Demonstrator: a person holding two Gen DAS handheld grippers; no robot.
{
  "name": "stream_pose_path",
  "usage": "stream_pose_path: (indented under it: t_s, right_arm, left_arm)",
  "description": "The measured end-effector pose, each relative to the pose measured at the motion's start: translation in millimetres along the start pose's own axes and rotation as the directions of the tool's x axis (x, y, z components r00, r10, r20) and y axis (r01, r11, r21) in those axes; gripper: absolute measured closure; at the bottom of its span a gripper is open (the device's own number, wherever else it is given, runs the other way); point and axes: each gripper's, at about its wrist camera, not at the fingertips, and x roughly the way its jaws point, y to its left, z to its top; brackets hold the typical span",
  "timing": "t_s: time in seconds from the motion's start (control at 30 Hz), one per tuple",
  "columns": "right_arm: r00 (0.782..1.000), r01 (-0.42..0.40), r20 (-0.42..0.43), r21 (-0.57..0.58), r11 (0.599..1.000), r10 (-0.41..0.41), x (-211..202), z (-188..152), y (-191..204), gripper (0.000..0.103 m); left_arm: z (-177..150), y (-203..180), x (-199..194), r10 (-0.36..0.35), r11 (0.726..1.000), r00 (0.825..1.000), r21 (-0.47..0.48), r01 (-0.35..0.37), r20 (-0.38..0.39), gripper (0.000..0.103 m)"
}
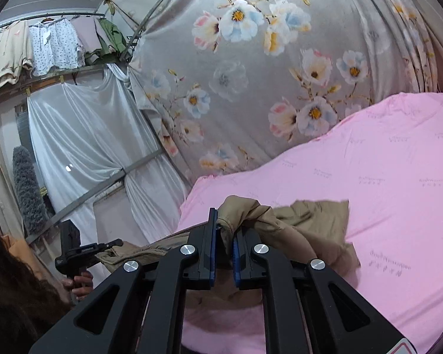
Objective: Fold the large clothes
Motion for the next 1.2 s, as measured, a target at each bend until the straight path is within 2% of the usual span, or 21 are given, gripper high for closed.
stream_pose_path:
  t_s: [0.1,0.2,0.33,0.4,0.47,0.63,0.83,0.97,1.2]
  right_arm:
    - [0.998,0.060,0.019,-0.020,0.998,-0.060,42,18,-13,0.094]
    - [0.992,0.122,0.020,0.006,0.992,-0.123,90,31,-28,0.094]
    - [0.971,0.238,-0.009,0.027,0.971,-0.238,149,41,-41,0.095]
    - [0.953,0.302,-0.042,0.040,0.952,-0.301,178,39,-53,0.095]
    - [0.941,0.333,-0.079,0.073,0.940,-0.328,199,36,-65,0.095]
    - [0.909,0.403,-0.158,0.104,0.909,-0.385,241,14,-103,0.095]
    - [0.865,0.471,-0.235,0.069,0.879,-0.444,274,-17,-132,0.095]
    - [0.834,0.506,-0.272,0.033,0.862,-0.480,288,-36,-142,0.094]
    - [0.817,0.519,-0.301,0.015,0.854,-0.492,297,-46,-146,0.092]
  left_arm:
    - [29,3,30,0.042,0.999,0.999,0.015,-0.042,0.011,0.095]
    - [50,14,75,0.116,0.993,0.993,0.001,-0.116,-0.015,0.095]
    - [57,29,141,0.243,0.970,0.968,0.026,-0.242,-0.060,0.094]
    - [56,35,177,0.299,0.954,0.950,0.055,-0.295,-0.094,0.093]
    - [50,42,206,0.340,0.940,0.932,0.068,-0.334,-0.129,0.093]
    - [34,64,262,0.373,0.928,0.906,0.067,-0.367,-0.202,0.092]
    - [12,74,298,0.412,0.911,0.882,0.097,-0.401,-0.227,0.090]
    - [3,77,311,0.426,0.904,0.877,0.117,-0.410,-0.222,0.088]
    - [-6,78,319,0.437,0.898,0.879,0.136,-0.418,-0.189,0.088]
